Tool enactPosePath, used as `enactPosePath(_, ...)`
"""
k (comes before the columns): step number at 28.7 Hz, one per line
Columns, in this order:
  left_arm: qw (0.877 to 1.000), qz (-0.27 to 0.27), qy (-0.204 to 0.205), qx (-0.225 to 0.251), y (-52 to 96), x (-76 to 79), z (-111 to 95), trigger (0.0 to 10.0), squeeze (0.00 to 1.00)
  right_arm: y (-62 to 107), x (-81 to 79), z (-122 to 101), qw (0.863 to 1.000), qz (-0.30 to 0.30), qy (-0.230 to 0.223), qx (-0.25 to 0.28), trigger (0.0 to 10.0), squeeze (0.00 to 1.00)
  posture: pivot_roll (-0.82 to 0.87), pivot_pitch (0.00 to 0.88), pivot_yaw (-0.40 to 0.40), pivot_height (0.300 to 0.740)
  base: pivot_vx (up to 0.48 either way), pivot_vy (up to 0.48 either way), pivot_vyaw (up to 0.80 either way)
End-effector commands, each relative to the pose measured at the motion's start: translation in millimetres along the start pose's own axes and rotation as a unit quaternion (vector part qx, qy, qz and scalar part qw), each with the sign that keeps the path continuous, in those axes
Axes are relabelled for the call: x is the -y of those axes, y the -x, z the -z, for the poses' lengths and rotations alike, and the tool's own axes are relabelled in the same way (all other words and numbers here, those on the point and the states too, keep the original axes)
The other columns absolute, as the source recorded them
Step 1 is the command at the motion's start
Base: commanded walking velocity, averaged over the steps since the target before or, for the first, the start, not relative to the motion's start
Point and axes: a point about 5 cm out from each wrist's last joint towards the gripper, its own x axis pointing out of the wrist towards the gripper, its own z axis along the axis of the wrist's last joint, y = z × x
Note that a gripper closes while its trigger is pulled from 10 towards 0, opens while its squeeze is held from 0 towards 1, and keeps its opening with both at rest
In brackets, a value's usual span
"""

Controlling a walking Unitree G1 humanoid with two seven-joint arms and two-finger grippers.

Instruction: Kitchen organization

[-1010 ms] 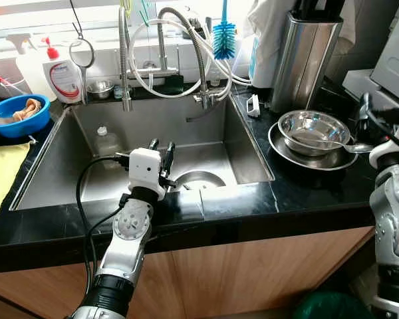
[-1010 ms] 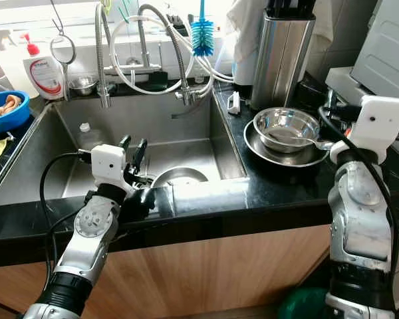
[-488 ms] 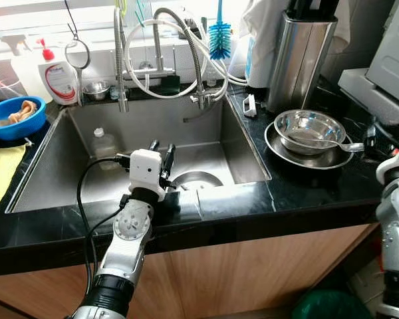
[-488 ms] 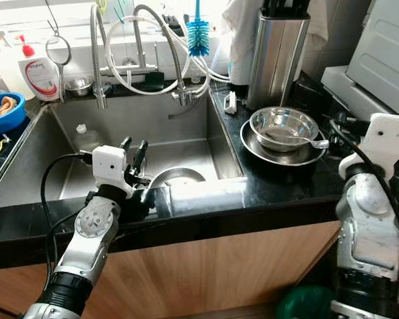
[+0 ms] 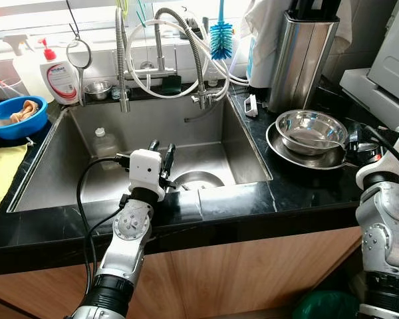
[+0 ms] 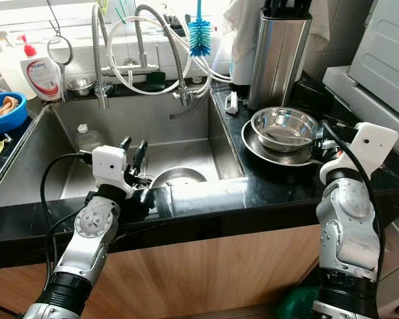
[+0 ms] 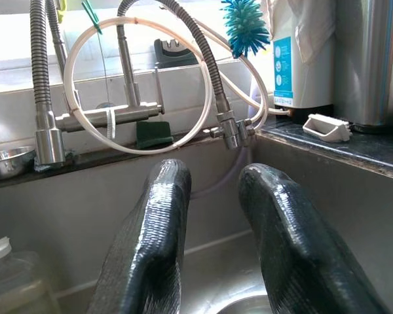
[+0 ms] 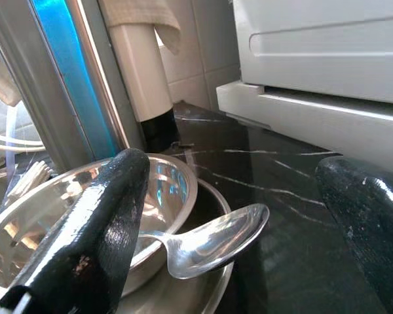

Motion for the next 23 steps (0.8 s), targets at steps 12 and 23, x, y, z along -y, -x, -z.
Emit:
enactPosePath(12,1.000,0.006,-0.010,0.005,-1.6,-0.3,-3,10.0,0.00,-2.1,-6.0,14,0.999,0.008,-0.038,-0.038,10.0,0.00,-0.16,0.000,0.045,0.740,0.000,0.000,0.00)
enactPosePath(23,1.000,0.014,-0.020,0.006,-2.0,2.3,-3,10.0,0.00,-4.6,-7.8,14,0.998,0.008,-0.039,-0.038,5.9,0.00,-0.17,0.000,0.045,0.740,0.000,0.000,0.00)
